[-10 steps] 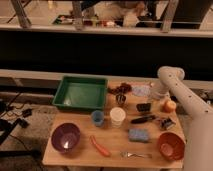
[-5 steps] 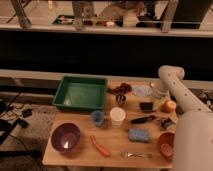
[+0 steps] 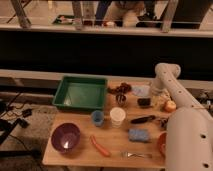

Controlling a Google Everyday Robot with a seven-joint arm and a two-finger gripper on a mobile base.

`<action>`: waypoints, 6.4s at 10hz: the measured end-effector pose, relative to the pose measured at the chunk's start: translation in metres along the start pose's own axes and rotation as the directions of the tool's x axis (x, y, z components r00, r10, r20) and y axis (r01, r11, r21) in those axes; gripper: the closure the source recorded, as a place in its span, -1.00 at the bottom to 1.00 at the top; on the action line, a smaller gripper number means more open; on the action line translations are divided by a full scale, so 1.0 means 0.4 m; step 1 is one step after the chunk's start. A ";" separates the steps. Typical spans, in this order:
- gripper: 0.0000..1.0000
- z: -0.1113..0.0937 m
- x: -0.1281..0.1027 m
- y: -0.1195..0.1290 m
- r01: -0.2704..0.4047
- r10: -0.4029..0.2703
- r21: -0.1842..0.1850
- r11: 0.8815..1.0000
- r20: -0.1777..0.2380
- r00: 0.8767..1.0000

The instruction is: Wipe table surface with eraser

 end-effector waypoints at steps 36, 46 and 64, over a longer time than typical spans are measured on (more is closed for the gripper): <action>1.00 -0.015 -0.090 0.148 0.012 0.006 -0.128 0.992 0.146 0.989; 1.00 0.004 0.023 0.081 -0.042 0.052 -0.129 0.991 0.077 0.996; 1.00 -0.003 -0.031 0.079 0.058 -0.059 0.044 0.997 0.016 0.998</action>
